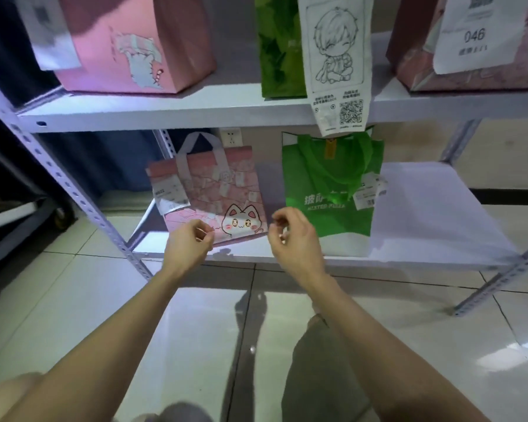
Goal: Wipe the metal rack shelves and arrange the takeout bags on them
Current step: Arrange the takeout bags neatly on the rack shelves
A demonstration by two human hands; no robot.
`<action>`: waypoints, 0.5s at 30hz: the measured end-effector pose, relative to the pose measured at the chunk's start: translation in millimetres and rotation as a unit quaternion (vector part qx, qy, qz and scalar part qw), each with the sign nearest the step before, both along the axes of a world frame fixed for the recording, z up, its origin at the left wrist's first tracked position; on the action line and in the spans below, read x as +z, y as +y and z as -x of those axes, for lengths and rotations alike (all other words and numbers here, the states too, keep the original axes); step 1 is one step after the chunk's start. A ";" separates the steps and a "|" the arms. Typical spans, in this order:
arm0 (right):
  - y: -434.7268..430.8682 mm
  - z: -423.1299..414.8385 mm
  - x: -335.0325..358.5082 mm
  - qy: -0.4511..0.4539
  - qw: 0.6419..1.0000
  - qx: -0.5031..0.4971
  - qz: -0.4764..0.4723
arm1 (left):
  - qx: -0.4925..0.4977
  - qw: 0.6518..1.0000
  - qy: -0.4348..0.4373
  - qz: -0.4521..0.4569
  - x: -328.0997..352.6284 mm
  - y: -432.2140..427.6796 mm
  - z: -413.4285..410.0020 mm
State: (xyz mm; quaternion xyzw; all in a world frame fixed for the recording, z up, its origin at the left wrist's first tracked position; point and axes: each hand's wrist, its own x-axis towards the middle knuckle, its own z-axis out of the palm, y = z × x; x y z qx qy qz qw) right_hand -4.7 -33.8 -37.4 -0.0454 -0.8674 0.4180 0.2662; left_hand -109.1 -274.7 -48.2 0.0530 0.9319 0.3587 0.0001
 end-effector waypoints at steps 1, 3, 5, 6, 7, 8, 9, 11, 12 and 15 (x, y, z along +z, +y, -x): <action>-14.1 10.1 0.6 -0.039 0.999 0.031 -0.008 | 0.029 0.999 0.013 0.038 4.1 -17.9 7.0; -37.6 32.3 -0.4 -0.102 0.993 0.050 -0.031 | 0.070 0.992 0.008 0.109 11.4 -51.3 21.6; -53.6 53.9 -1.1 -0.132 0.990 0.013 -0.039 | 0.095 0.990 -0.036 0.101 12.6 -74.8 38.3; -58.7 63.7 -2.4 -0.137 0.990 -0.016 -0.035 | 0.105 0.991 -0.075 0.047 11.3 -81.2 44.3; -62.1 72.9 -4.4 -0.141 0.988 -0.047 -0.038 | 0.111 0.987 -0.116 -0.014 9.5 -84.6 48.2; -64.0 81.4 -7.0 -0.149 0.985 -0.076 -0.050 | 0.111 0.981 -0.148 -0.058 7.6 -86.3 50.4; -64.7 88.8 -9.3 -0.163 0.980 -0.097 -0.062 | 0.106 0.978 -0.162 -0.073 5.7 -86.3 51.4; -63.4 100.9 -13.8 -0.201 0.971 -0.116 -0.049 | 0.072 0.983 -0.159 -0.052 0.7 -85.6 53.9; -61.8 105.6 -16.1 -0.216 0.968 -0.121 -0.028 | 0.052 0.985 -0.156 -0.041 -1.2 -84.7 54.8; -60.1 111.9 -25.7 -0.235 0.962 -0.138 0.011 | 0.015 0.986 -0.159 -0.040 -3.9 -82.2 57.0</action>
